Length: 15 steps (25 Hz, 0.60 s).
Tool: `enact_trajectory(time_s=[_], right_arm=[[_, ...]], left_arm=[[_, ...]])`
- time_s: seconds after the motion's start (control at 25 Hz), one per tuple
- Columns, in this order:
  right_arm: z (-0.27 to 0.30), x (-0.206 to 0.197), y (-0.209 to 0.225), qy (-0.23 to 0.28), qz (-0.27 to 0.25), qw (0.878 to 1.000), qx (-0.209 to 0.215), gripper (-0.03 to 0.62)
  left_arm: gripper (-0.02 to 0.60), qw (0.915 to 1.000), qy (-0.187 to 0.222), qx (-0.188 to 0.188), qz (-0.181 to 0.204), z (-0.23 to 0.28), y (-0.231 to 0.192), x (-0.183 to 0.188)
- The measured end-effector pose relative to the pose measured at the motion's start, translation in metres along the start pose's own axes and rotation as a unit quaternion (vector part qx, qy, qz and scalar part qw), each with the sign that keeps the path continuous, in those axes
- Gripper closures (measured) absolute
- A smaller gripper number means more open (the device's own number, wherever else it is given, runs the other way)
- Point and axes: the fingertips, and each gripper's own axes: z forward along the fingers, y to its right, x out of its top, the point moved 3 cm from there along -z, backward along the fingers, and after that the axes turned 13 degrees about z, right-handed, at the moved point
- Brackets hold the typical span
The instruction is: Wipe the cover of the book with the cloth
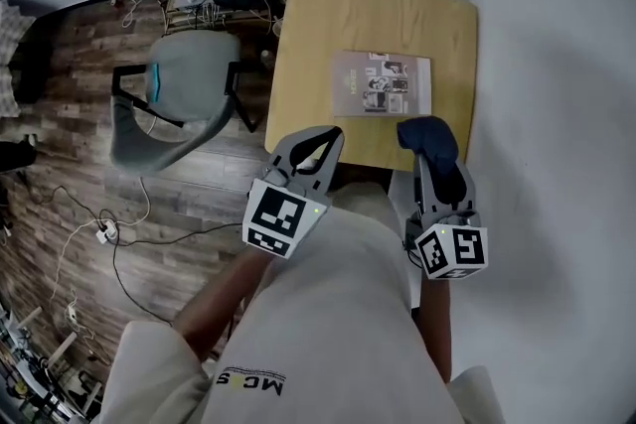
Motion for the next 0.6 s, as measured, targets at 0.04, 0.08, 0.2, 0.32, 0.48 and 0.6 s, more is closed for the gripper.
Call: enact_trajectory(time_s=[0.04,0.08,0.2,0.32,0.48,0.6], right_arm=[[0.007,0.001,0.0,-0.003,-0.002,1.0,-0.002,0.421],[0.013,0.003,0.0,-0.006,-0.005,1.0,-0.003,0.421],[0.034,0.009,-0.001,-0.014,-0.014,1.0,-0.001,0.419],[0.054,0.007,0.001,-0.026,-0.015,1.0,0.005,0.419],[0.081,0.001,0.007,-0.042,-0.014,0.999,0.019,0.419],[0.097,-0.005,0.013,-0.055,-0.016,0.998,0.031,0.419]], left_arm=[[0.571,1.0,-0.002,-0.002,-0.002,0.005,-0.005,-0.001],[0.571,1.0,-0.004,-0.003,-0.006,0.009,-0.009,-0.003],[0.572,0.9998,-0.01,-0.004,-0.015,0.023,-0.02,-0.006],[0.571,0.9995,-0.02,-0.009,-0.023,0.037,-0.023,-0.015],[0.572,0.999,-0.037,-0.012,-0.022,0.061,-0.029,-0.028],[0.572,0.9983,-0.051,-0.007,-0.026,0.077,-0.031,-0.04]])
